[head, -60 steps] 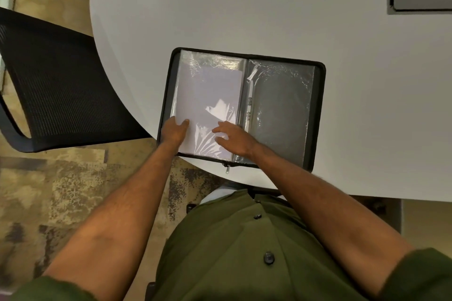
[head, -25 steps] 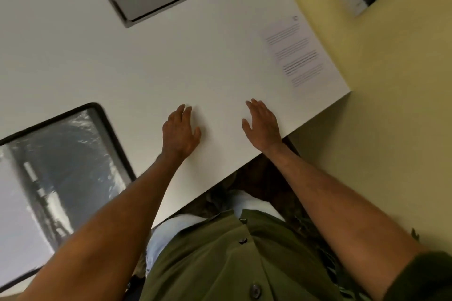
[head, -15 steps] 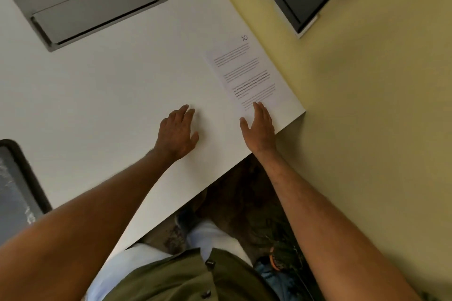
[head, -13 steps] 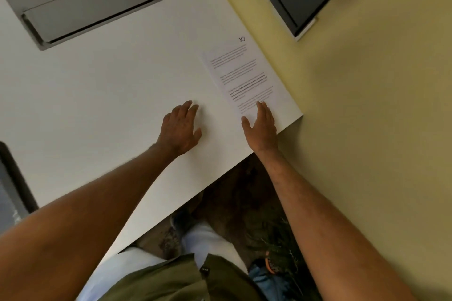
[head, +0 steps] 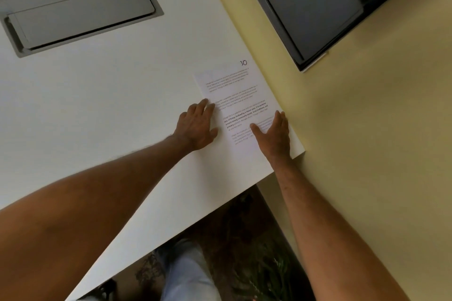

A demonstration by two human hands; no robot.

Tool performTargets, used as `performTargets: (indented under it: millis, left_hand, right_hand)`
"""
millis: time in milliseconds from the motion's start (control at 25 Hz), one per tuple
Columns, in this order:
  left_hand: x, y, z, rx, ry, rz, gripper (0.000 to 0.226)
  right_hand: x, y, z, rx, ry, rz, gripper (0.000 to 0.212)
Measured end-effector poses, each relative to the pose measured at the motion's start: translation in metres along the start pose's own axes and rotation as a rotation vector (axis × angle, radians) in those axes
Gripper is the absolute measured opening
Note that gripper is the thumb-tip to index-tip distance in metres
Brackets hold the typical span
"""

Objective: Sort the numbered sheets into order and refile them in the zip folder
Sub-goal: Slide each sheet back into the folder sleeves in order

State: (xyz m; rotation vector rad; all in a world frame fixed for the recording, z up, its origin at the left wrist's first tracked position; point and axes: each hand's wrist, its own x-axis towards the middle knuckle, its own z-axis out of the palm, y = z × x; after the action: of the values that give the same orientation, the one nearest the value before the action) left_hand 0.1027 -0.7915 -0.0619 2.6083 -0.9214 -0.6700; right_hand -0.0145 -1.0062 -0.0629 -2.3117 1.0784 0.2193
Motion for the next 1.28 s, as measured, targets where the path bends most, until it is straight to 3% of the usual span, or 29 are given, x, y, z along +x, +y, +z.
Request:
performTargets:
  millis: [280,520,760,880,1040,1280]
  left_hand:
    - [-0.003,-0.004,0.010,0.095,0.026,-0.025,0.075]
    - [-0.020,-0.008,0.013,0.065,0.050,-0.232,0.072]
    - [-0.021,-0.005,0.012,-0.002,0.028,-0.252,0.076]
    - [-0.027,-0.010,0.013,0.050,0.015,-0.207,0.082]
    - [-0.031,-0.021,0.014,0.083,-0.023,-0.149,0.085]
    - [-0.046,-0.032,0.011,0.129,-0.122,-0.096,0.089]
  right_hand:
    - [-0.007,0.001,0.011,-0.117,-0.080,0.000,0.109]
    - [-0.042,-0.021,0.036,-0.134,-0.010,-0.021,0.101]
    - [-0.042,-0.039,0.036,-0.060,0.052,-0.038,0.097]
    - [-0.025,-0.041,0.029,0.126,0.005,0.048,0.088]
    - [-0.009,-0.031,0.026,0.567,-0.101,0.260,0.067]
    - [-0.034,-0.049,0.030,0.808,-0.165,0.305,0.056]
